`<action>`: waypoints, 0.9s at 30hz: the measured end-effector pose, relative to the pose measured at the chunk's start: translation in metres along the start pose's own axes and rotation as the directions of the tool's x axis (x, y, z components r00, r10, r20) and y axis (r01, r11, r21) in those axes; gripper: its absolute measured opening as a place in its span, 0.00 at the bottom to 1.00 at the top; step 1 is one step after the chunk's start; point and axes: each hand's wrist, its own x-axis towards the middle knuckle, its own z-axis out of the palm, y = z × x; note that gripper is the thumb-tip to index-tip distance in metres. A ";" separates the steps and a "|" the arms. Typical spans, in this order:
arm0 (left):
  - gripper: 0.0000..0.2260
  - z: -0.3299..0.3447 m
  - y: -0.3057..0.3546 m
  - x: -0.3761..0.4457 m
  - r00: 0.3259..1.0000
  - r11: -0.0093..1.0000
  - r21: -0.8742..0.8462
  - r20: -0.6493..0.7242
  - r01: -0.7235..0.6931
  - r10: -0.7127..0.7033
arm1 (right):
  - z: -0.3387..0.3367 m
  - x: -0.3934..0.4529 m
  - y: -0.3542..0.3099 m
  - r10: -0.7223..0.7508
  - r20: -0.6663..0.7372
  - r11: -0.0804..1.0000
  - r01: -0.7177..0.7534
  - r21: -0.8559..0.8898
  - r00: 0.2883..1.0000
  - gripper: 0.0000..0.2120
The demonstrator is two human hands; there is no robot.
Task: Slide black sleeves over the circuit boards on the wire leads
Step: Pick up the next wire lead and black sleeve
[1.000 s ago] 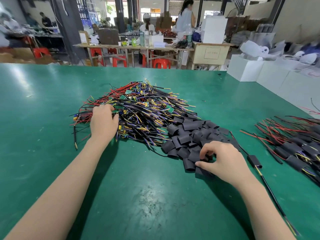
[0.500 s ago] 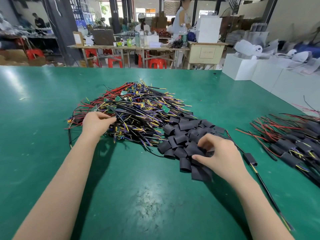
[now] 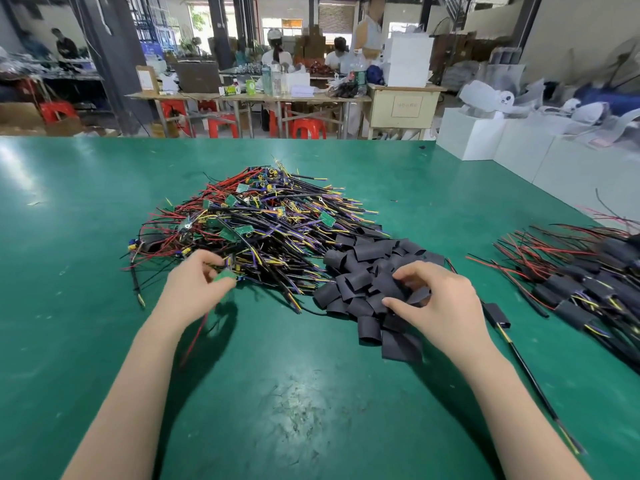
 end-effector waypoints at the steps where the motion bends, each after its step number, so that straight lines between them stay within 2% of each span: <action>1: 0.15 0.003 -0.001 -0.002 1.000 0.992 0.120 0.016 0.023 -0.025 | 0.000 0.000 0.000 0.000 0.003 1.000 0.000 0.001 1.000 0.15; 2: 0.16 0.005 0.000 -0.005 0.999 0.982 0.183 0.010 0.034 -0.036 | 0.001 0.000 0.000 0.000 0.006 1.000 0.000 0.000 1.000 0.15; 4: 0.15 0.008 0.004 -0.008 0.993 0.967 0.255 -0.113 0.010 0.020 | 0.001 -0.001 0.000 -0.004 0.009 1.000 0.004 -0.004 1.000 0.15; 6: 0.13 0.012 0.010 -0.010 0.956 0.950 0.312 -0.276 -0.012 0.102 | 0.002 -0.001 -0.001 -0.010 0.006 1.000 0.010 -0.007 1.000 0.15; 8: 0.09 0.017 0.015 -0.010 0.925 0.946 0.322 -0.346 -0.040 0.157 | 0.002 -0.001 -0.001 -0.012 0.006 1.000 0.012 -0.009 1.000 0.15; 10: 0.05 0.024 0.015 -0.010 0.932 0.952 0.301 -0.327 -0.054 0.156 | 0.002 -0.001 -0.001 -0.011 0.008 1.000 0.012 -0.016 1.000 0.15; 14: 0.06 0.024 0.014 -0.005 0.932 0.983 0.151 -0.331 -0.102 0.148 | 0.002 -0.001 -0.001 -0.013 0.012 1.000 0.013 -0.022 1.000 0.15; 16: 0.05 0.017 0.019 -0.006 0.890 0.979 0.104 -0.409 -0.174 0.201 | 0.002 -0.001 -0.001 -0.017 0.009 1.000 0.017 -0.023 1.000 0.15; 18: 0.05 0.011 0.022 -0.010 0.827 0.961 0.177 -0.491 -0.215 0.275 | 0.003 -0.001 -0.001 -0.025 0.005 0.999 0.025 -0.026 1.000 0.15; 20: 0.08 0.008 0.024 -0.015 0.793 0.948 0.258 -0.529 -0.189 0.302 | 0.003 -0.001 -0.001 -0.028 0.003 0.999 0.028 -0.026 1.000 0.15; 23: 0.11 0.005 0.020 -0.018 0.816 0.954 0.282 -0.524 -0.103 0.243 | 0.003 -0.001 -0.001 -0.032 0.002 0.999 0.032 -0.025 0.999 0.15; 27: 0.06 -0.004 0.010 -0.013 0.866 0.959 0.250 -0.439 -0.137 0.238 | 0.003 -0.001 0.000 -0.042 -0.017 0.999 0.042 -0.008 0.999 0.15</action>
